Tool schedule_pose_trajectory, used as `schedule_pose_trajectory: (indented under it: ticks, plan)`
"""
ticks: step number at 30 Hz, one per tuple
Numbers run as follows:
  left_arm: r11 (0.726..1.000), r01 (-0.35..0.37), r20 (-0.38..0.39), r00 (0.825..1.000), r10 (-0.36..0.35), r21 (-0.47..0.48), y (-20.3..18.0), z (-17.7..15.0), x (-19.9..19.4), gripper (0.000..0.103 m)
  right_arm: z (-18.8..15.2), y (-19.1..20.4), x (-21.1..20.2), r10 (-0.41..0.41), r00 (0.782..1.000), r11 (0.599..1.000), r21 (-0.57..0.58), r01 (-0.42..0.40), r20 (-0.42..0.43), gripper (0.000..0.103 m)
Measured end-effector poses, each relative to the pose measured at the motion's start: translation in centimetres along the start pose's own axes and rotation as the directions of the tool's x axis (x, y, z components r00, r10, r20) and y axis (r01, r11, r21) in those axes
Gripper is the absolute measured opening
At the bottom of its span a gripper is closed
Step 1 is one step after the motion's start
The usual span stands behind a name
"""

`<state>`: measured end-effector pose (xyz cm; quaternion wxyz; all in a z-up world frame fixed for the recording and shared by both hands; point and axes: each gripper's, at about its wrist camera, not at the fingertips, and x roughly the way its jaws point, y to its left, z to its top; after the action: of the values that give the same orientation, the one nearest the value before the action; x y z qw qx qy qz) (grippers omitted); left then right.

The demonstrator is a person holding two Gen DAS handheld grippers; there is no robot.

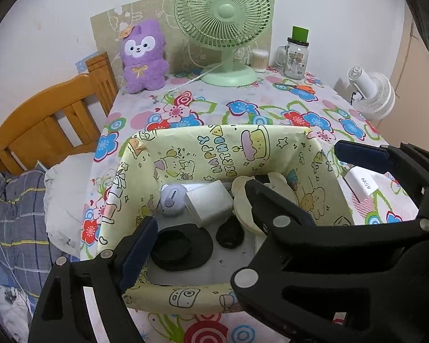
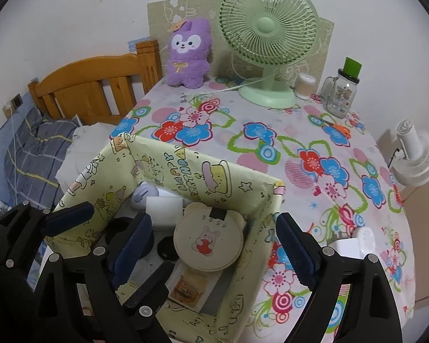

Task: Organize rigid objects
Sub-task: 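Open both tools and withdraw them from the yellow box toward the table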

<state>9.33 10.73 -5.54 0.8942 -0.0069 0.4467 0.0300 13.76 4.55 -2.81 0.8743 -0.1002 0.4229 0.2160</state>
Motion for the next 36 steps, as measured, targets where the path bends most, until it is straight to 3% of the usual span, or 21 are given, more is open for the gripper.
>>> schedule_pose_trajectory:
  ticks: [20,36]
  plan:
    - [0.999,-0.021,0.039,0.999,0.019,0.040,-3.0,0.0,-2.0,0.088,-1.0,-2.4,-2.9,-0.049,0.998,0.998,0.029,0.048,0.035,0.094]
    - [0.996,0.009,0.075,0.997,-0.015,0.088,-7.4,0.3,-3.7,0.088,-2.4,-6.1,-6.2,-0.090,0.993,0.995,0.059,0.086,0.072,0.093]
